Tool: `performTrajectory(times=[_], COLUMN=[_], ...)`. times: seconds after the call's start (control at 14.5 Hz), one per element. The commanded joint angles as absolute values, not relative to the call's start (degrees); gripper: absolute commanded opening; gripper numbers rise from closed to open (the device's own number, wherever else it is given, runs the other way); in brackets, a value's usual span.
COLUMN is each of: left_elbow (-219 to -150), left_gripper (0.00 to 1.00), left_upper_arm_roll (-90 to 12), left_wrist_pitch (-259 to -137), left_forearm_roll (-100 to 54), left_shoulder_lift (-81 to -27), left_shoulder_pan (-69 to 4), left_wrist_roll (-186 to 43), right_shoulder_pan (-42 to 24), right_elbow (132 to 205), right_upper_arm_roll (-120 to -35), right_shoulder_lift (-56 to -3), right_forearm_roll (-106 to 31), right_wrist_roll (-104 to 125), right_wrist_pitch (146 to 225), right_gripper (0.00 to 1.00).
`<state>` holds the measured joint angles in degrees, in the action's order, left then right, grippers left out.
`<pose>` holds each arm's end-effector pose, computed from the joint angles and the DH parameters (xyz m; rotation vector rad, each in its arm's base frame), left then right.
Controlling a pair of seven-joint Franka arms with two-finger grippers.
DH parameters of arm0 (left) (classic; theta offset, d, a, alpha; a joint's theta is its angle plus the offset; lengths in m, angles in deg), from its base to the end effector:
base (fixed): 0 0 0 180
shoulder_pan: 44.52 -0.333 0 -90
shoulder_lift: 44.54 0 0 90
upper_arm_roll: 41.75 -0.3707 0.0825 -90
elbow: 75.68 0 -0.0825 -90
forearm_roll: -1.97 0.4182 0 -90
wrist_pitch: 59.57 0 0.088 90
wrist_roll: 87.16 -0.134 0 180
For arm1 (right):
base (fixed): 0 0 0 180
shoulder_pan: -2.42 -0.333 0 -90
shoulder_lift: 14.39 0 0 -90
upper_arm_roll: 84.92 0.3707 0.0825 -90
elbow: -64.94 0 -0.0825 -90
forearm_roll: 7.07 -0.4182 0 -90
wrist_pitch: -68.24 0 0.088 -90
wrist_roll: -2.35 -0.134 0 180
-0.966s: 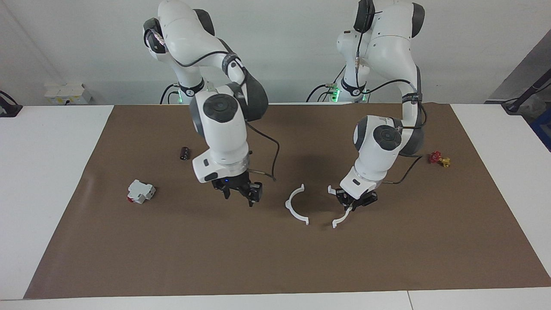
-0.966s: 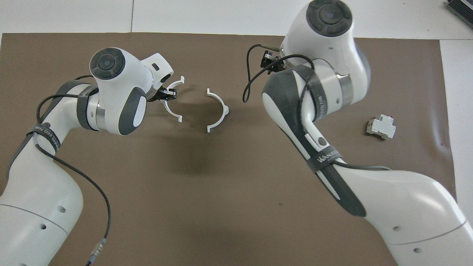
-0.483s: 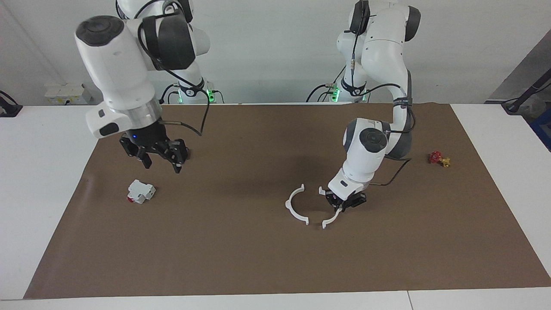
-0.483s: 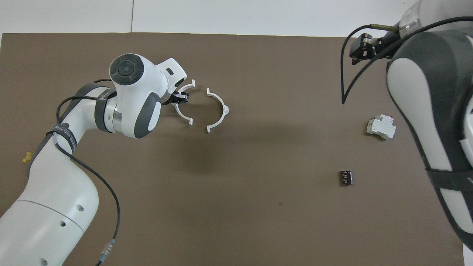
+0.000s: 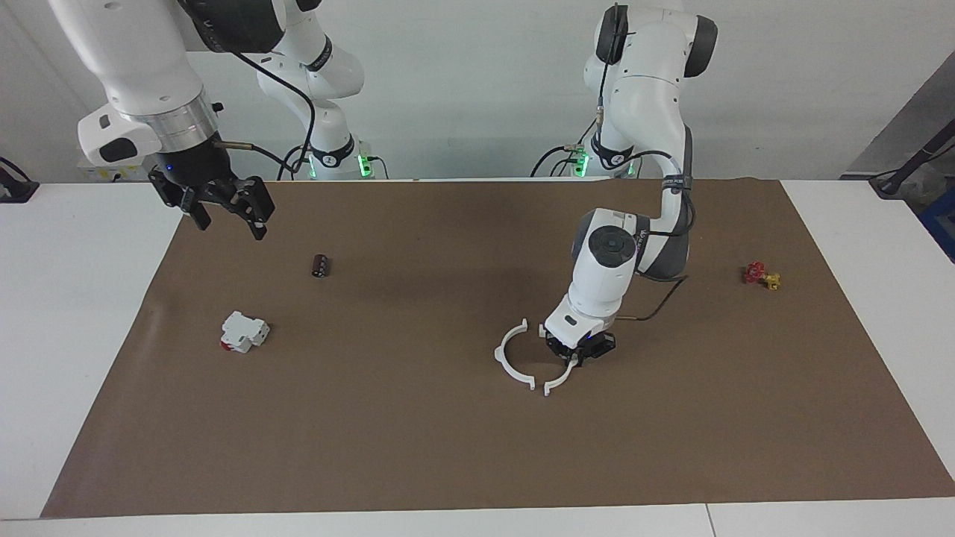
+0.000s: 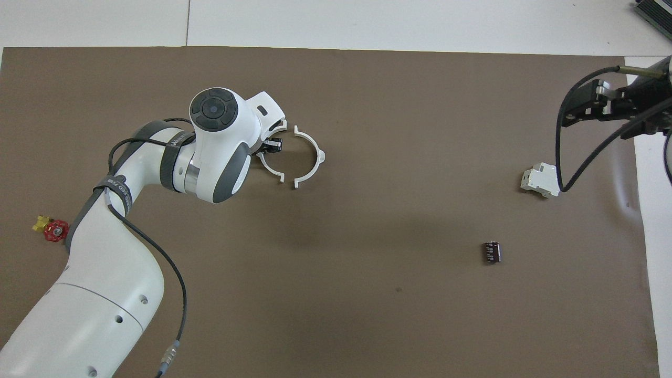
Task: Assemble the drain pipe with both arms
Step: 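Release the right clamp half and retract the right gripper to rest, then push the left gripper's clamp half against the other half to close the ring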
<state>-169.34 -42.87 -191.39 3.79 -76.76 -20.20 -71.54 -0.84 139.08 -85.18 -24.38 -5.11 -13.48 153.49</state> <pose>0.6947 -0.2984 0.3003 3.1259 -0.2440 0.1717 0.6431 0.0292 0.6764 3.0902 -0.3523 0.0389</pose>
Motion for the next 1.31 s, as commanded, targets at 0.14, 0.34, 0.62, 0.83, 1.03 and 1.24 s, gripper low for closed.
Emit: performTrajectory(times=[0.14,0.34,0.62,0.83,1.03,1.24], left_elbow=[-167.5,-167.2,-167.3,-167.3,-167.5,-167.8], left_gripper=[0.00,0.00,0.00,0.00,0.00,0.00], left_upper_arm_roll=[-44.1,-44.4,-44.4,-44.4,-44.4,-44.4], left_wrist_pitch=[-191.4,-191.0,-190.6,-189.5,-189.3,-189.4], left_forearm_roll=[5.7,10.3,10.7,10.8,10.8,10.7], left_shoulder_lift=[-78.5,-78.5,-78.5,-78.4,-78.3,-78.2], left_shoulder_pan=[-18.0,-16.4,-16.3,-15.8,-15.2,-15.2], left_wrist_roll=[-68.0,-64.1,-64.0,-64.0,-62.7,-61.8], right_shoulder_pan=[2.8,2.8,2.3,1.5,1.4,0.4], right_elbow=[149.4,149.4,148.2,147.3,147.5,147.7], right_upper_arm_roll=[-84.5,-86.6,-87.8,-87.7,-87.4,-87.0], right_shoulder_lift=[-18.4,-18.3,-17.8,-16.8,-16.3,-16.2], right_forearm_roll=[-5.3,-5.4,-6.5,-6.5,-9.7,-12.0], right_wrist_roll=[-8.4,-5.9,-5.9,-6.4,-6.6,-8.1], right_wrist_pitch=[158.3,162.5,162.9,159.7,157.4,157.5], right_gripper=[0.91,0.89,0.92,0.93,0.93,0.93])
